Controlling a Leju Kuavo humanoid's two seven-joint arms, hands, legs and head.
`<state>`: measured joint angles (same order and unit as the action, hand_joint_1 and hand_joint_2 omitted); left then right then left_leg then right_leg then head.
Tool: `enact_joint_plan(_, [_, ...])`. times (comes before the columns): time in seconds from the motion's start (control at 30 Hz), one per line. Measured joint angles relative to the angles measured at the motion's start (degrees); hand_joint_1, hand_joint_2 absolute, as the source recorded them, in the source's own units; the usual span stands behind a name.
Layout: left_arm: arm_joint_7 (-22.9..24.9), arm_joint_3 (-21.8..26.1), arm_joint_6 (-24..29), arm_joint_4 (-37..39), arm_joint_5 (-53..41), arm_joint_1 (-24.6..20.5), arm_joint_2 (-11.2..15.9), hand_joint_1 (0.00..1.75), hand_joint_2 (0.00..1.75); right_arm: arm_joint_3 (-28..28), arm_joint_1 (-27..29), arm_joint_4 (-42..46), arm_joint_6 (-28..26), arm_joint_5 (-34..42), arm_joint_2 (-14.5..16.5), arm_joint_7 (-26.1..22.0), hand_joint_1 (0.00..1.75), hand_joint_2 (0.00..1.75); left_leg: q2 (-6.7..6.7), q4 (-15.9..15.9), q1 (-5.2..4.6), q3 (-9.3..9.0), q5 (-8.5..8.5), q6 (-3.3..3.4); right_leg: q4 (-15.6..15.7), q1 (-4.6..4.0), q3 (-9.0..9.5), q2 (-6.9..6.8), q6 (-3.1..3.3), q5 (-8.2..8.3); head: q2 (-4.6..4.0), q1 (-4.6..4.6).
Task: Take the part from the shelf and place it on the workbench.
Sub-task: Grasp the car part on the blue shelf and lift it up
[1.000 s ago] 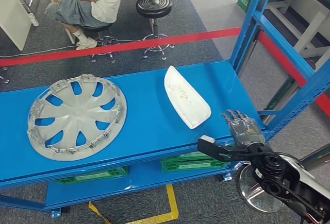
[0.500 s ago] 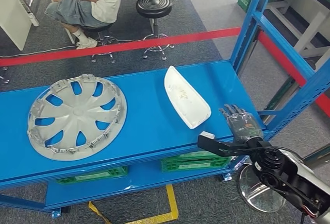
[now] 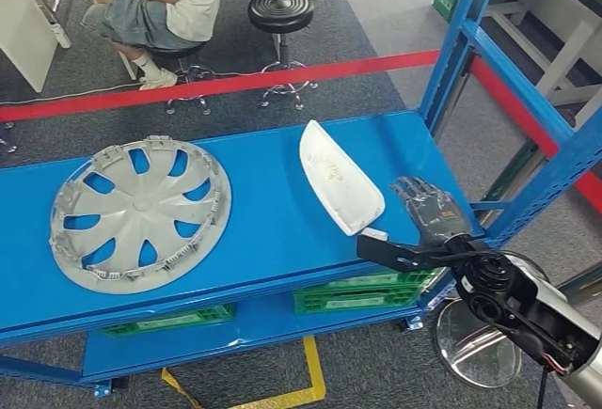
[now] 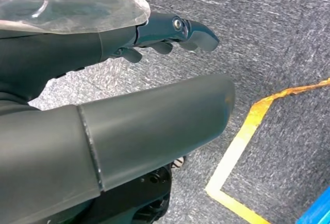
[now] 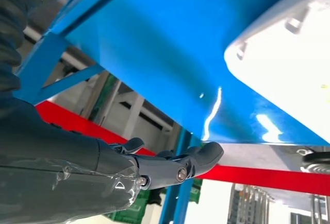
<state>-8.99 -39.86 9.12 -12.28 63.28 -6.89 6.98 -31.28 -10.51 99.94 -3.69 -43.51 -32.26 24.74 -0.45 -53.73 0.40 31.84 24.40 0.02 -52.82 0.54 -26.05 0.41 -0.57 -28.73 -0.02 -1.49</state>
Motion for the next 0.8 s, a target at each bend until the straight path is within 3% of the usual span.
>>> enact_joint_plan(0.2, [0.5,-0.7,0.0,0.0,-0.3,-0.5,0.2,0.0,0.0,-1.4,-2.6,-3.1,-1.8,4.8,1.3,-3.1,0.0,1.75,-0.01,0.0,0.0,0.0,0.0,0.0,0.0,0.0,0.02,-0.01,0.0,0.0,0.0,0.0])
enact_joint_plan(0.53, [0.9,-1.0,0.0,0.0,0.1,-1.7,0.2,0.0,0.0,-5.0,-9.6,-10.8,-1.6,19.1,5.1,-10.6,0.0,1.75,-0.02,0.0,0.0,0.0,-0.01,-0.01,0.0,-0.01,0.03,0.0,0.0,0.0,0.0,0.0])
enact_joint_plan(0.8, [0.9,-1.0,0.1,0.0,0.6,-2.0,0.3,0.0,0.0,-8.3,-14.4,-16.4,-0.9,22.5,8.2,-12.7,0.0,1.75,-0.05,0.0,0.0,0.01,-0.02,-0.02,0.0,-0.01,0.04,-0.02,0.0,0.0,0.0,0.03])
